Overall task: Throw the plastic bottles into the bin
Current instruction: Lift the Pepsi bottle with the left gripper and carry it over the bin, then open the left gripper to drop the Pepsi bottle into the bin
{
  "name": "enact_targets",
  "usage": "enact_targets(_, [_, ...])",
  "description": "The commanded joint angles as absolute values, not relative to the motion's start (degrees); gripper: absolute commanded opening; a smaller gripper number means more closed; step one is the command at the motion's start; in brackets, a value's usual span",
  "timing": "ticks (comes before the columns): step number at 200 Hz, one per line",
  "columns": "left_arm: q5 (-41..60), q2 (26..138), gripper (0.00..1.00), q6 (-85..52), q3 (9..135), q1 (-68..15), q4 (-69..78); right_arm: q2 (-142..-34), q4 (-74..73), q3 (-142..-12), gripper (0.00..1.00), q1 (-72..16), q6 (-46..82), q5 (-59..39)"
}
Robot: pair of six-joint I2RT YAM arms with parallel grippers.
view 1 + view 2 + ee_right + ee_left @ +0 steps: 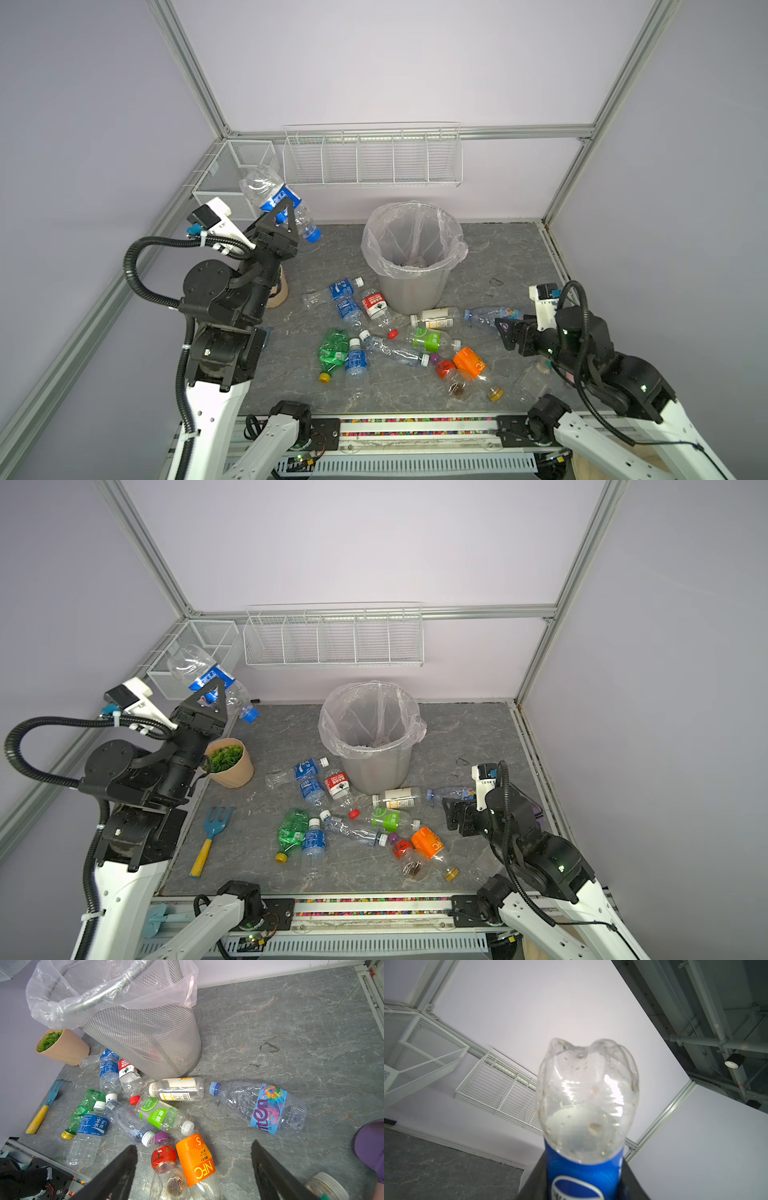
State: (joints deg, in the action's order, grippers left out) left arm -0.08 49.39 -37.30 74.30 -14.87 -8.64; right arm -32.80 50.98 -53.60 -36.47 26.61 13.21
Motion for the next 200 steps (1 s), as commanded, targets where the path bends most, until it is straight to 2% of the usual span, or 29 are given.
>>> enact_targets(1, [-3.67,52.78,0.16,-31.96,77.13,-18.88,-6.13,-32.17,50.54,-52.99,0.88,-36.15,27.39,12.99])
enact_targets(55, [-8.64,64.57,0.17,-22.37,82.70,-32.32,-4.93,-31.47,51.48,-52.73,0.88,-36.14,26.99,13.45])
enact_targets(76, [-7.70,70.53,0.18,-20.74,85.49,-34.87,-5.90,-31.14,52.14,-53.09,0.88,-36.20,26.76,13.72])
enact_targets(91, [-7.02,76.24,0.22,-19.44,90.19,-35.80,-12.19,-30.87,52.76,-53.63,0.88,-36.13,26.53,14.13])
enact_targets(97, [-7.06,79.54,0.32,-18.97,93.83,-35.99,-17.65,-30.72,53.03,-53.88,0.88,-36.19,26.38,14.24])
enact_targets(101, [-6.90,81.91,0.48,-18.81,97.02,-35.97,-22.14,-30.65,53.15,-54.02,0.88,-36.20,26.25,14.32])
enact_targets(106, [-6.52,84.95,0.73,-18.58,101.50,-35.97,-28.13,-30.52,53.40,-54.23,0.88,-36.15,26.27,14.45])
enact_targets(111, [-6.34,87.92,0.86,-18.46,106.48,-36.02,-33.51,-30.42,53.58,-54.43,0.88,-36.17,26.11,14.52])
enact_targets(113, [-6.33,89.13,0.96,-18.57,108.18,-36.03,-36.17,-30.35,53.67,-54.46,0.88,-36.18,26.04,14.55])
enact_targets(116, [-6.33,90.53,1.00,-18.59,110.91,-36.10,-39.44,-30.28,53.69,-54.52,0.88,-36.17,25.99,14.57])
enact_targets(127, [-7.22,92.96,1.00,-17.68,117.02,-36.95,-45.81,-29.91,54.06,-54.79,0.88,-36.09,25.85,14.73])
enact_targets(135, [-8.45,92.10,1.00,-16.51,117.71,-37.94,-45.30,-29.71,54.19,-54.68,0.88,-36.13,25.81,14.77])
enact_targets(168, [-7.24,80.30,1.00,-16.46,106.46,-38.76,-31.47,-29.42,53.89,-53.96,0.88,-36.17,26.10,14.86])
enact_targets(200, [-7.29,74.22,1.00,-17.54,101.58,-38.76,-30.59,-30.10,52.95,-53.60,0.88,-36.13,26.37,13.89])
